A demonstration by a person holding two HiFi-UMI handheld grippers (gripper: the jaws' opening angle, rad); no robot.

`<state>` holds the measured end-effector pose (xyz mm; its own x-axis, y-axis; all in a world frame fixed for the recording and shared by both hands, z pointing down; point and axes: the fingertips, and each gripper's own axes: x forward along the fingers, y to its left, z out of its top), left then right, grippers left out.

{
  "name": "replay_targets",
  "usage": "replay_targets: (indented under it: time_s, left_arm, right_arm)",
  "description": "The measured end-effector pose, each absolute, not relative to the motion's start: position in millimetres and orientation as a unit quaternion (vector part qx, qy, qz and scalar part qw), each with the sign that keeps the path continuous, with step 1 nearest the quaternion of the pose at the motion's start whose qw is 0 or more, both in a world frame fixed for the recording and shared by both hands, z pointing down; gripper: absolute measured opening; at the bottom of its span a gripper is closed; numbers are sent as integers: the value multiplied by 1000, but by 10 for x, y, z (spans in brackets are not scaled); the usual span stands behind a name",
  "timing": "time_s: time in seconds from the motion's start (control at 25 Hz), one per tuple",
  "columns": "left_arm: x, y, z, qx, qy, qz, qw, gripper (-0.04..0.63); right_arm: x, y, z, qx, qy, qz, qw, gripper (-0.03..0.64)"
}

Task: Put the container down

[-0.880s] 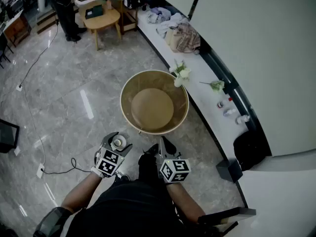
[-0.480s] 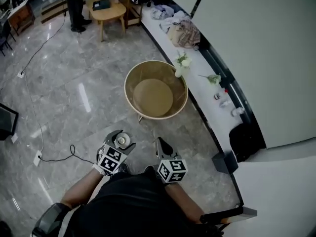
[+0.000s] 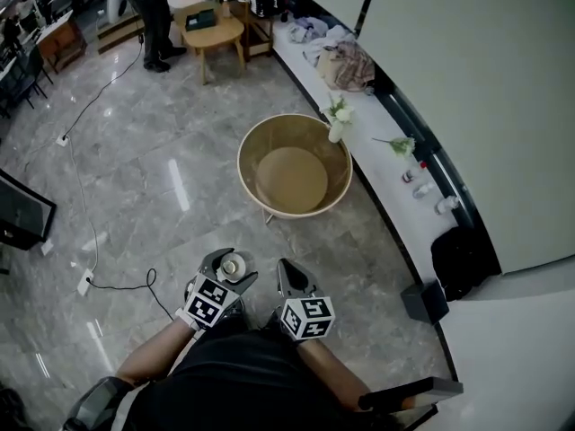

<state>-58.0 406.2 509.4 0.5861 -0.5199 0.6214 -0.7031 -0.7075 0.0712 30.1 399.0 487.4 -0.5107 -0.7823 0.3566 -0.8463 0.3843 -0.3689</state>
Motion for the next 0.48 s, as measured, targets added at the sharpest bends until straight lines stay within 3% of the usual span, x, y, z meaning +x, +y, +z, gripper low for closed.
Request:
replay_targets:
  time_s: [0.48]
  left_arm:
    - [-331, 4171, 4927, 867, -384, 285, 142, 338]
  right_arm:
    - [592, 4085, 4720, 472, -845, 250, 28, 2]
